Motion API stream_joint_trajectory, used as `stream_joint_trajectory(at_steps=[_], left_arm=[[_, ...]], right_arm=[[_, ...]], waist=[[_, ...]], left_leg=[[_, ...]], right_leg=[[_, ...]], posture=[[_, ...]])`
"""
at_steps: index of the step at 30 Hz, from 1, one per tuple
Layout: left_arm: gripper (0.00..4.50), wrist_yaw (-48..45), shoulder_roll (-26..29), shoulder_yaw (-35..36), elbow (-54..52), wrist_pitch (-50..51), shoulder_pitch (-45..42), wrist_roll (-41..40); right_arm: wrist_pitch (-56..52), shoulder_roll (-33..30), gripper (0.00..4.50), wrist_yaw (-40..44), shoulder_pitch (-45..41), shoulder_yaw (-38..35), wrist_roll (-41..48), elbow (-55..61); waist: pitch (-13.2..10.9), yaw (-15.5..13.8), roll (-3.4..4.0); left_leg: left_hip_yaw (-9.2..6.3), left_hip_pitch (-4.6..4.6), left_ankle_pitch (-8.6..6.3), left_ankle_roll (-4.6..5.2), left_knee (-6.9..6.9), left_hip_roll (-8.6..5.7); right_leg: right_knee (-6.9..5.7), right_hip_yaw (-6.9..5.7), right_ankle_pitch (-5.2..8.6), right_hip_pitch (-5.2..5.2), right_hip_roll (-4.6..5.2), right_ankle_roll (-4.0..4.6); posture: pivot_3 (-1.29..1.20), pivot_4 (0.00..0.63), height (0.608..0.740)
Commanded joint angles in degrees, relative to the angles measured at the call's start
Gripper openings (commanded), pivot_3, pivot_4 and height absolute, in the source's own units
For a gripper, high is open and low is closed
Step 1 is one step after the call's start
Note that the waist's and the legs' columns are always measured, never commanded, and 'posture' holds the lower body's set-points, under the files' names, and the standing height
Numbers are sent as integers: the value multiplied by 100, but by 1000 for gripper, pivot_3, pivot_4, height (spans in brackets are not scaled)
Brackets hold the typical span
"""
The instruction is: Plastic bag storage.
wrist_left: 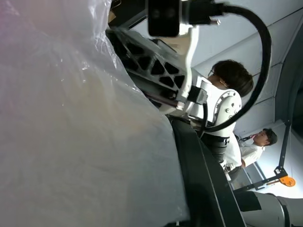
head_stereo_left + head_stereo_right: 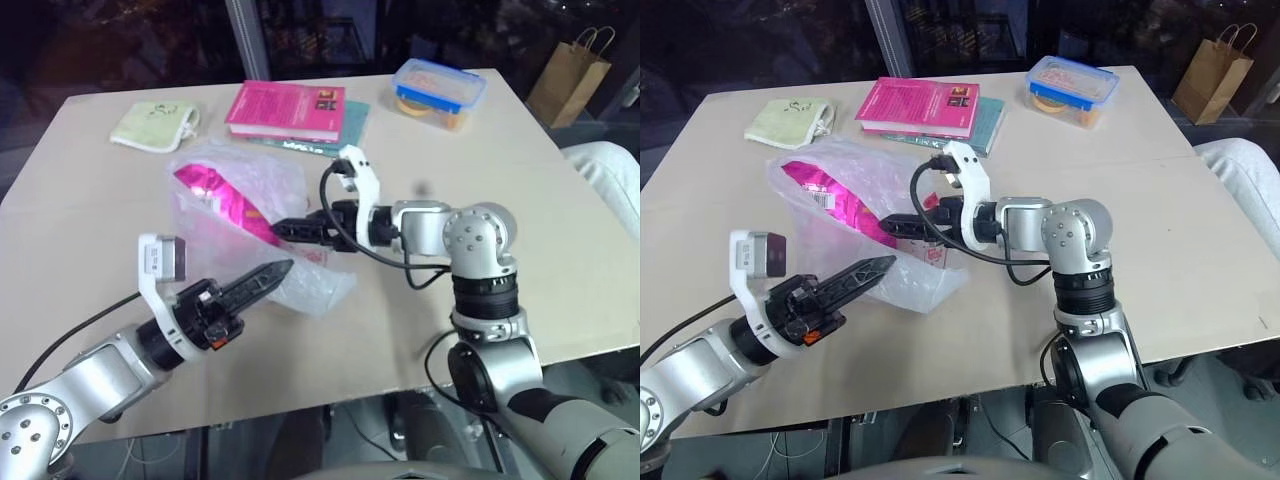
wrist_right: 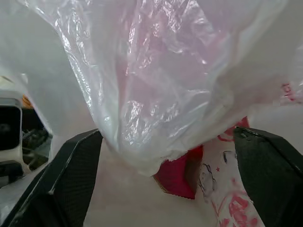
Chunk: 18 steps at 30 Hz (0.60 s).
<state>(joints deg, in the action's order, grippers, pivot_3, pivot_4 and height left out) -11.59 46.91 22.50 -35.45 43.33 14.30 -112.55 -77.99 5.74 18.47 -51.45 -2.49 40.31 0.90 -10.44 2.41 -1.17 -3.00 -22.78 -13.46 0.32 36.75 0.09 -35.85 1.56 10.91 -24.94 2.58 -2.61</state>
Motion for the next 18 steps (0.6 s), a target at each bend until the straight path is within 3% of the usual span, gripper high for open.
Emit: stream_joint_trajectory(at_steps=[1,2,8,10,14,18], left_arm=[[0,-79,45,104,-225,-68,102,-45],[0,-81,38,113,-243,-86,130,-45],[0,-120,-312,234,-245,-382,-57,-45],[0,-85,-548,440,-77,-477,-475,-45],[0,656,-1060,1418,997,-344,-2779,-45],[0,1482,-758,2067,2531,293,-5223,-45]], right_arm=[[409,7,3154,60,-162,57,-59,88],[480,4,2923,73,-163,42,-51,97],[812,-93,13,285,-266,-358,288,144],[847,-117,13,310,-487,-877,698,30],[1029,-453,13,279,-1384,-2001,1548,-580],[1292,-880,13,200,-2205,-2612,2020,-1273]], waist=[[0,0,0],[0,0,0],[-1,-5,1],[-4,-33,6],[-6,-81,3],[-16,-135,-20]], left_leg=[[0,0,0,0,0,0],[0,0,0,0,0,0],[0,0,0,0,-1,0],[-1,-1,0,0,-1,-1],[-15,-8,0,0,7,-3],[-40,-10,0,0,27,7]], right_leg=[[0,0,0,0,0,0],[1,0,0,0,0,0],[1,0,0,0,1,-1],[1,-1,0,0,1,0],[-2,-12,-3,1,-2,-3],[-2,-33,-21,17,-22,-9]], posture=[[0,150,740],[0,150,740],[0,150,740],[0,150,740],[0,150,740],[0,150,740]])
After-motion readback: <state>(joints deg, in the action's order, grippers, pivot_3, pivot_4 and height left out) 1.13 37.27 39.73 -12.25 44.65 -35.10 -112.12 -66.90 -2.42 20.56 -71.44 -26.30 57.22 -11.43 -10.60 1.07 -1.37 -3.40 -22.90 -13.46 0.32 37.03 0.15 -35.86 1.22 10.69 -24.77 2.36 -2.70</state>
